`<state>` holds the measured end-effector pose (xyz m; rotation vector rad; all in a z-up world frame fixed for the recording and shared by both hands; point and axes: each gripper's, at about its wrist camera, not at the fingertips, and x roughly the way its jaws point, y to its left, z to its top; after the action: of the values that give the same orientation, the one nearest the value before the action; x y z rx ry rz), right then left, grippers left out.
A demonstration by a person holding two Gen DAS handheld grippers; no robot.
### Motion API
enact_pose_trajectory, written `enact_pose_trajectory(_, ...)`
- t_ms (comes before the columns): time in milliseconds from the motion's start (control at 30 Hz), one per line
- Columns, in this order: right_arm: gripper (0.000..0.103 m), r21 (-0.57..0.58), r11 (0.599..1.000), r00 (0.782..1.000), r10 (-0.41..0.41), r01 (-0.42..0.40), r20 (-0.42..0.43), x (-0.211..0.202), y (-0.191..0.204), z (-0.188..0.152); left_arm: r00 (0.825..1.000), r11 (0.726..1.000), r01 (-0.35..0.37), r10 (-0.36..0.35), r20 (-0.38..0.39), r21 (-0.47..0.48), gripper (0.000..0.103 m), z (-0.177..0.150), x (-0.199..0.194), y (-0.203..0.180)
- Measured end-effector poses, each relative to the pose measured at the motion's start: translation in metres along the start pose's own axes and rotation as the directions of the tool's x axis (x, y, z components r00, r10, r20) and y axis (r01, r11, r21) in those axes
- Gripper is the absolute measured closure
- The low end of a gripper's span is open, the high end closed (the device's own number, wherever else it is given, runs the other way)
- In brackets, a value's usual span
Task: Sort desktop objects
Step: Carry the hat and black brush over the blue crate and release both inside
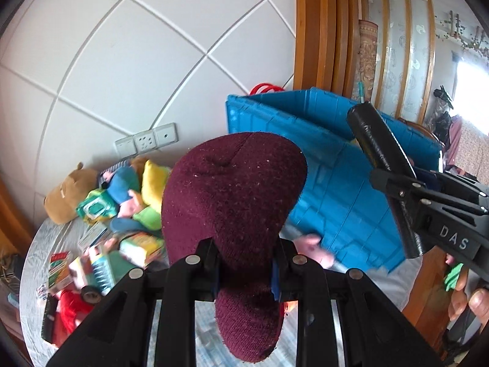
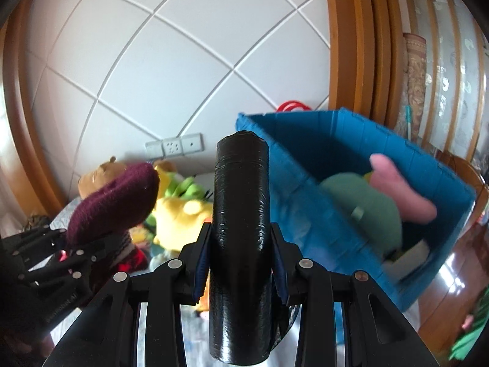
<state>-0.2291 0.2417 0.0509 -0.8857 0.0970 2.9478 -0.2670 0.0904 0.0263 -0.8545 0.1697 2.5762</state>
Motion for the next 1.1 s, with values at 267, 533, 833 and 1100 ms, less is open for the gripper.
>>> enact_pose_trajectory(267, 0.068, -0.014, 1.0, 0.998, -0.011, 0.012, 0.06, -0.002, -0.105, 0.048, 0.997, 1.0, -0.014, 0.013, 0.07, 0.005, 0.08, 0.073, 0.022, -0.089)
enact_pose_trajectory(533, 0.068, 0.026, 0.998, 0.994, -0.064, 0.062, 0.088, -0.001, -0.208, 0.075, 0.99, 0.999, 0.01, -0.015, 0.139, 0.038, 0.08, 0.152, 0.045, -0.177)
enact_pose_trajectory(833, 0.068, 0.076, 0.996, 0.998, -0.052, 0.054, -0.031, 0.048, -0.277, 0.05, 0.998, 0.997, 0.044, -0.041, -0.04, 0.069, 0.08, 0.144, 0.122, -0.241)
enact_pose_trajectory(1100, 0.068, 0.092, 0.995, 0.994, -0.015, 0.025, -0.109, 0.072, -0.298, 0.027, 0.986, 0.998, 0.047, -0.038, -0.162, 0.053, 0.08, 0.112, 0.151, -0.25)
